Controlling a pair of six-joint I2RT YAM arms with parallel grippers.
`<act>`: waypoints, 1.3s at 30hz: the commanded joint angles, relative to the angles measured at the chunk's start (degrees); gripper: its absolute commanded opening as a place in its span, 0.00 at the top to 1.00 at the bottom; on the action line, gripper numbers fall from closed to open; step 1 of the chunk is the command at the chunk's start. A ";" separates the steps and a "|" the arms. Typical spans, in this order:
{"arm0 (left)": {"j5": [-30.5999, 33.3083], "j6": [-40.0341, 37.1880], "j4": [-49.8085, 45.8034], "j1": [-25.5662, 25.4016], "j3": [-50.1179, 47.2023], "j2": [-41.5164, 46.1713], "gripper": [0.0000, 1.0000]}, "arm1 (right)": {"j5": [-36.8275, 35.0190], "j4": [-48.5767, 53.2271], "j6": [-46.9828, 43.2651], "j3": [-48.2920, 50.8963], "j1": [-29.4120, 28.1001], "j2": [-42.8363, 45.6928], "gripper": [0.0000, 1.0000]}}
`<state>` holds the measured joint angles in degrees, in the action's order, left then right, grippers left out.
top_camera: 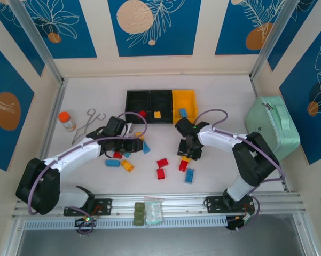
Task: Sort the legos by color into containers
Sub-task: Pick up the lego from the center of the table, then place the lego in the container.
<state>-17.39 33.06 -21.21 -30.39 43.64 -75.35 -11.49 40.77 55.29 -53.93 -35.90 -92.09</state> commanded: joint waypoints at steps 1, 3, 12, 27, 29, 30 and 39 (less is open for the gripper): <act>-0.15 1.21 1.66 -0.86 -0.82 1.52 0.44 | -1.46 1.40 -1.53 -3.57 -0.31 -0.14 0.62; 0.20 1.63 1.61 -1.02 -1.10 1.87 0.44 | -2.09 2.31 -2.54 -5.40 -0.31 0.20 0.64; 1.28 4.74 2.51 -1.25 -4.80 6.46 0.45 | -3.09 4.96 -8.42 -16.13 -0.06 -1.31 0.64; 3.28 7.53 0.86 -1.19 -8.22 12.87 0.44 | -3.43 9.52 -16.73 -45.16 2.47 -20.72 0.64; 3.48 7.71 0.64 -1.21 -8.47 13.52 0.44 | -3.44 10.74 -17.07 -48.98 3.09 -23.56 0.63; 3.50 7.83 0.56 -1.22 -8.55 13.65 0.44 | -3.46 11.32 -17.33 -50.60 3.31 -24.85 0.63; 3.56 8.42 0.78 -1.21 -9.37 14.09 0.44 | -6.34 16.40 -18.39 -63.73 3.91 -35.05 0.62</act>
<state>-14.52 40.71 -19.73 -31.16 34.85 -62.28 -16.05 53.45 37.87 -114.30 -31.88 -124.92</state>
